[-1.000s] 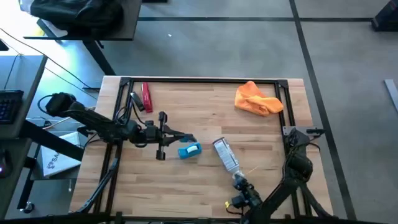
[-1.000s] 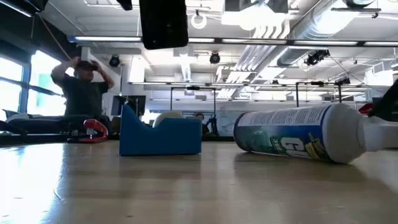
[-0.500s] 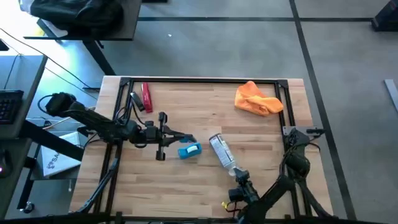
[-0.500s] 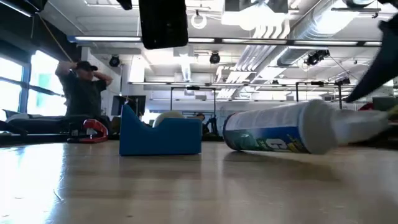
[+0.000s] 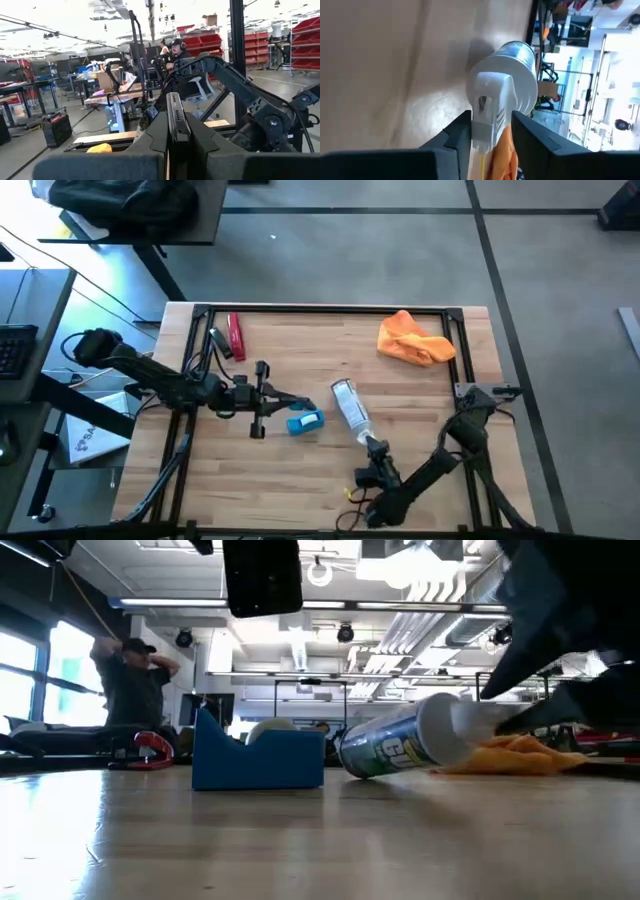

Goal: Apply microfiber cloth
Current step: Spray the back of the black cellphone using the white spray bottle

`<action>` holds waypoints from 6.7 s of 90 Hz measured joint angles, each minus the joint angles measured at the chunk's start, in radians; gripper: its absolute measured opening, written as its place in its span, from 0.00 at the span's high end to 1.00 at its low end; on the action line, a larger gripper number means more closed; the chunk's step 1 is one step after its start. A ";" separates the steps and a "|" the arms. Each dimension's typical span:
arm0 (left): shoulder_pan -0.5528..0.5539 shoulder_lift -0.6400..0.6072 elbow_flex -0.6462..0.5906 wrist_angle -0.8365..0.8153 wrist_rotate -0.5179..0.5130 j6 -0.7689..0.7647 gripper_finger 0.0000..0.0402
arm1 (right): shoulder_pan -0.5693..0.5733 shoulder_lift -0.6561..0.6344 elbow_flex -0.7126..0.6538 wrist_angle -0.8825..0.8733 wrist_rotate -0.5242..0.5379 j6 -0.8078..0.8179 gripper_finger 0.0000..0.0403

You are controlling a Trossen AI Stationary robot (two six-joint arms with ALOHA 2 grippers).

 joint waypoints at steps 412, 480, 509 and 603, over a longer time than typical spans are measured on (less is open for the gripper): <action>0.069 -0.018 -0.001 -0.196 -0.169 -0.082 0.97 | -0.848 -0.505 0.215 0.098 -0.896 -0.646 0.65; 0.115 0.005 -0.001 -0.185 -0.222 -0.161 0.97 | -0.774 -0.505 0.244 0.201 -1.035 -0.526 0.65; 0.114 0.005 -0.001 -0.172 -0.224 -0.177 0.97 | -0.744 -0.505 0.244 0.289 -1.025 -0.490 0.65; 0.114 0.004 -0.001 -0.210 -0.222 -0.160 0.97 | -0.730 -0.456 0.359 0.200 -0.920 -2.129 0.65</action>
